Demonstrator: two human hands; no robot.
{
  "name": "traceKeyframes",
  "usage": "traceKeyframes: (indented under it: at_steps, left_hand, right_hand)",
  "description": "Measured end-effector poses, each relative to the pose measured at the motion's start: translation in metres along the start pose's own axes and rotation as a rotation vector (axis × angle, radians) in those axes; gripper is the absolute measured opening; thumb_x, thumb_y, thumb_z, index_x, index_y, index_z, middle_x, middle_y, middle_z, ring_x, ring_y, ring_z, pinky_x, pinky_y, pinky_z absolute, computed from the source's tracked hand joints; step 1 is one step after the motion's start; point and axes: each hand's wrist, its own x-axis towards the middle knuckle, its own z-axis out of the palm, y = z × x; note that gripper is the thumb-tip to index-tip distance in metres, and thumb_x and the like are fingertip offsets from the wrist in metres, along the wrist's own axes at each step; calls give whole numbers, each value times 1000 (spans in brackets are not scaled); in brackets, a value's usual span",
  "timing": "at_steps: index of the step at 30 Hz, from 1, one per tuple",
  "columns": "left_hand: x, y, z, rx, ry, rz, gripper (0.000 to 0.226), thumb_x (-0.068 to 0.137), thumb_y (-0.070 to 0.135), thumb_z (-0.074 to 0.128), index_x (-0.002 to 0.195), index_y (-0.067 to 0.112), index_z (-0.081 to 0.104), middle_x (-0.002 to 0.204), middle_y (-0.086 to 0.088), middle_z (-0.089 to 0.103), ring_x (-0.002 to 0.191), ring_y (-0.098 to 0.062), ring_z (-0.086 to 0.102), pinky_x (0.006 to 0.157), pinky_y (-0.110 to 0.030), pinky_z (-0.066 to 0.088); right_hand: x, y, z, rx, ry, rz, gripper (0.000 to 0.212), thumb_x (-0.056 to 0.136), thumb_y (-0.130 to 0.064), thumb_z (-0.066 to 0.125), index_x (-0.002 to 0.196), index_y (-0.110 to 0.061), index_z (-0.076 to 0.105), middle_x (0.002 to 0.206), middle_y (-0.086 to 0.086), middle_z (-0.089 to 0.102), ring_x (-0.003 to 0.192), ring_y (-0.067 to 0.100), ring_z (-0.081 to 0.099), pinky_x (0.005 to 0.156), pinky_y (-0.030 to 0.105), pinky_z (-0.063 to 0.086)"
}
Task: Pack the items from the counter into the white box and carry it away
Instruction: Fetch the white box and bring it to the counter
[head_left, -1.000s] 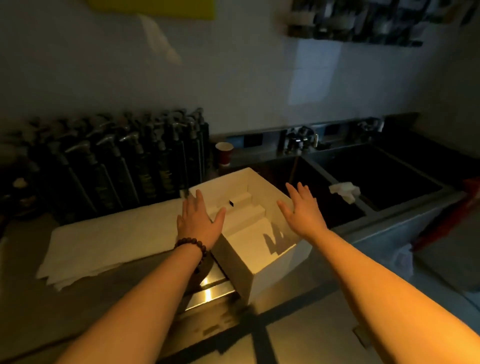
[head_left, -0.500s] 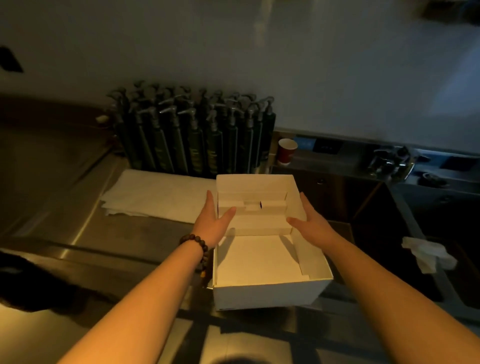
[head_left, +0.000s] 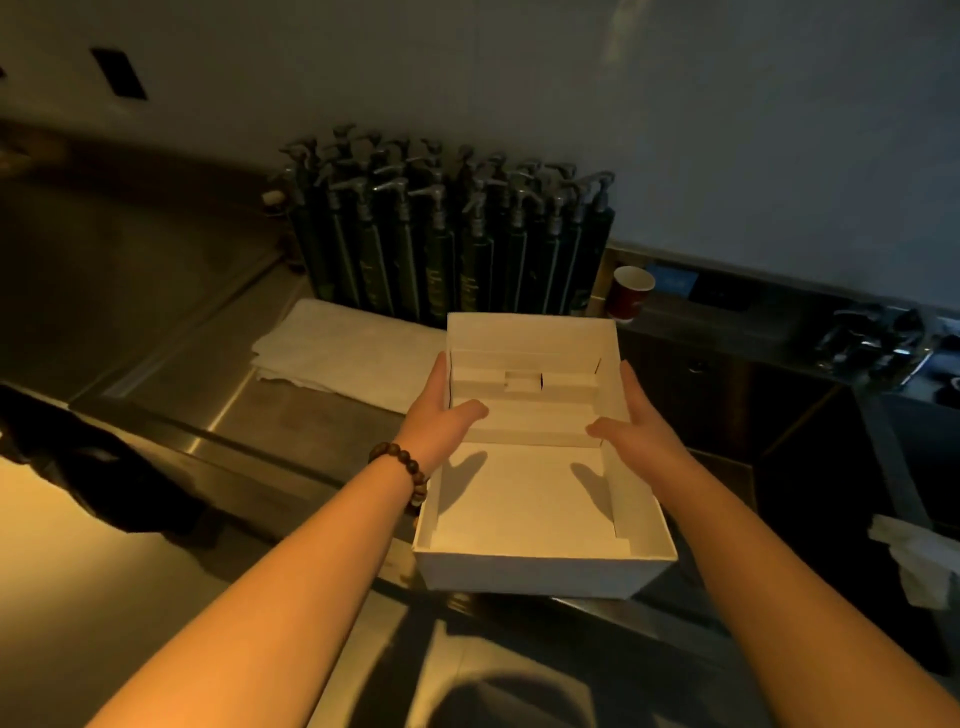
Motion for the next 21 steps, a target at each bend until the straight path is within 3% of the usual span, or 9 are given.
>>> traceKeyframes:
  at_steps: [2, 5, 8, 10, 14, 15, 18, 21]
  left_hand:
    - [-2, 5, -15, -16, 35, 20, 73, 87, 13, 59, 147, 32, 21, 128, 13, 51, 113, -5, 51, 92, -20, 39]
    - [-5, 9, -41, -8, 89, 64, 70, 87, 11, 58, 143, 38, 26, 116, 23, 54, 102, 7, 52, 78, -12, 41]
    - [-8, 6, -80, -33, 153, 75, 68, 87, 10, 58, 140, 40, 27, 113, 25, 53, 100, 10, 52, 75, -10, 42]
    - [-10, -1, -114, -43, 201, 73, 70, 87, 9, 57, 140, 41, 26, 113, 26, 52, 101, 9, 51, 75, -11, 42]
    - [-12, -15, -191, -69, 276, 66, 70, 87, 9, 58, 141, 40, 26, 112, 27, 51, 99, 11, 50, 74, -14, 40]
    - [-13, -19, -215, -72, 288, 74, 69, 87, 9, 58, 140, 41, 27, 112, 28, 51, 97, 13, 51, 73, -12, 40]
    - [-16, -30, -296, -70, 341, 107, 65, 87, 9, 59, 131, 49, 33, 108, 28, 54, 89, 19, 54, 65, -7, 41]
    - [-23, -40, -386, -93, 410, 106, 65, 87, 11, 60, 136, 43, 34, 110, 22, 57, 90, 10, 58, 61, -9, 45]
  right_hand:
    - [6, -16, 9, -5, -21, -45, 81, 85, -7, 60, 137, -56, 22, 98, -35, 50, 84, -13, 50, 65, 13, 34]
    - [17, -36, 29, 20, -45, -73, 84, 86, -8, 59, 145, -48, 16, 113, -27, 50, 99, -2, 50, 69, 14, 35]
    - [30, -56, 64, 32, -96, -104, 85, 87, -10, 58, 149, -45, 11, 130, -19, 43, 116, 7, 44, 84, 22, 38]
    - [39, -73, 97, 20, -134, -112, 86, 88, -14, 58, 148, -46, 7, 130, -21, 38, 116, 6, 41, 92, 26, 34]
    - [56, -111, 170, -11, -209, -153, 85, 87, -19, 58, 146, -51, 5, 120, -28, 40, 108, 1, 42, 75, 13, 34]
    - [60, -124, 193, -26, -224, -176, 85, 87, -20, 58, 146, -52, 6, 122, -27, 42, 112, 5, 43, 79, 15, 35]
    - [69, -167, 269, -60, -231, -228, 84, 88, -23, 58, 146, -52, 5, 146, -11, 38, 130, 19, 40, 95, 33, 34]
    - [78, -215, 352, -82, -250, -268, 86, 88, -23, 58, 146, -52, 2, 154, -6, 31, 135, 25, 37, 104, 43, 34]
